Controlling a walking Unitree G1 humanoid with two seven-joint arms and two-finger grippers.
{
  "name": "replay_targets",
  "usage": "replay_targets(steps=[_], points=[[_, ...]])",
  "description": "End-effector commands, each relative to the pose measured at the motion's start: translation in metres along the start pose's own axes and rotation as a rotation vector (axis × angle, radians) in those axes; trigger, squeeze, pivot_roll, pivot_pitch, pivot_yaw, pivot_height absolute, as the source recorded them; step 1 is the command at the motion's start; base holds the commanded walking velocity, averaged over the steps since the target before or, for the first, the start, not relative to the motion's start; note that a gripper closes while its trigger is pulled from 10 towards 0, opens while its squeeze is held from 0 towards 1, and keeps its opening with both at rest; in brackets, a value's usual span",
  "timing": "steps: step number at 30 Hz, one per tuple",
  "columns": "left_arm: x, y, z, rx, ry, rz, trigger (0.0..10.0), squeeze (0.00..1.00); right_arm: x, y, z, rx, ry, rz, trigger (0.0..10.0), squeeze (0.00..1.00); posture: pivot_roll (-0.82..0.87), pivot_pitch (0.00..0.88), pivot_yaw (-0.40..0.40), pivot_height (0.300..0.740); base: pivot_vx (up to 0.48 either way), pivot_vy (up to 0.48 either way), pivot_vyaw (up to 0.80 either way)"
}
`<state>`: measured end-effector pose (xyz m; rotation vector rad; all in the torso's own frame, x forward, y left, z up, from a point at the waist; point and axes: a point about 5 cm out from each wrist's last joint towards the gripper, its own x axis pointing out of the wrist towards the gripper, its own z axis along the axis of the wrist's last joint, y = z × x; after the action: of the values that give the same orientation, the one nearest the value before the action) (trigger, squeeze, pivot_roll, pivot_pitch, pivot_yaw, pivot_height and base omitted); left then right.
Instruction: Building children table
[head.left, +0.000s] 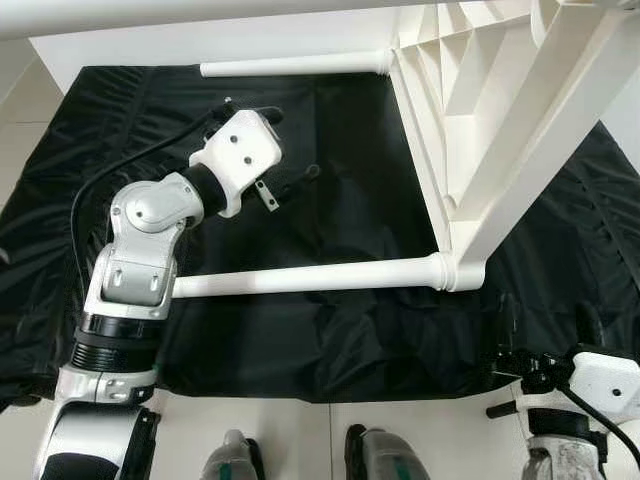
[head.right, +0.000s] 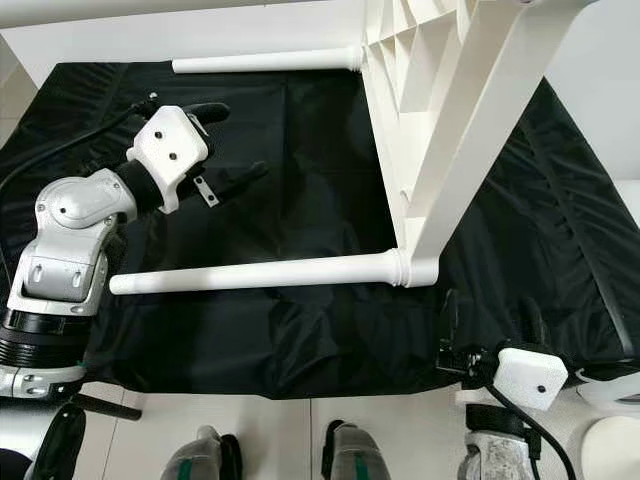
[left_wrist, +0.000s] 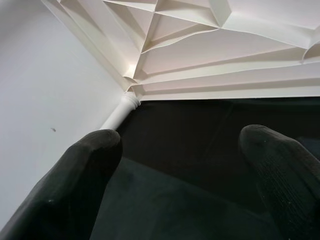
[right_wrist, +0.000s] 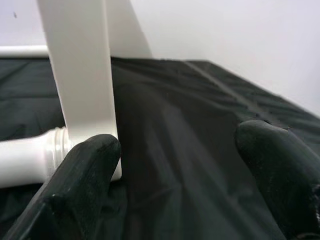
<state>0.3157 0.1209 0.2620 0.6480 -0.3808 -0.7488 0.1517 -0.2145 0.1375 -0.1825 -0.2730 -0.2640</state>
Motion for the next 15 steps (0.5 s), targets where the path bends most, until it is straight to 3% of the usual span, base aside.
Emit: replay_targets(steps=[1, 3, 9, 15], points=[[-0.005, 0.005, 0.004, 0.037, -0.006, 0.066, 10.0, 0.00, -0.003, -0.005, -0.008, 0.000, 0.044, -0.010, 10.0, 0.00, -0.08, 0.115, 0.010, 0.740, 0.000, 0.000, 0.00], [-0.008, 0.005, 0.006, 0.077, -0.005, 0.040, 10.0, 0.00, -0.004, -0.008, -0.013, -0.009, 0.063, -0.011, 10.0, 0.00, -0.07, 0.113, 0.004, 0.740, 0.000, 0.000, 0.00], [-0.011, 0.002, 0.014, 0.092, -0.022, -0.013, 10.0, 0.00, -0.003, -0.010, -0.019, -0.012, 0.079, -0.012, 10.0, 0.00, -0.06, 0.111, -0.004, 0.740, 0.000, 0.000, 0.00], [-0.017, 0.004, 0.034, 0.125, -0.065, -0.069, 10.0, 0.00, 0.006, -0.003, -0.022, 0.015, 0.078, 0.051, 10.0, 0.00, -0.03, 0.119, -0.032, 0.740, 0.000, 0.000, 0.00]])
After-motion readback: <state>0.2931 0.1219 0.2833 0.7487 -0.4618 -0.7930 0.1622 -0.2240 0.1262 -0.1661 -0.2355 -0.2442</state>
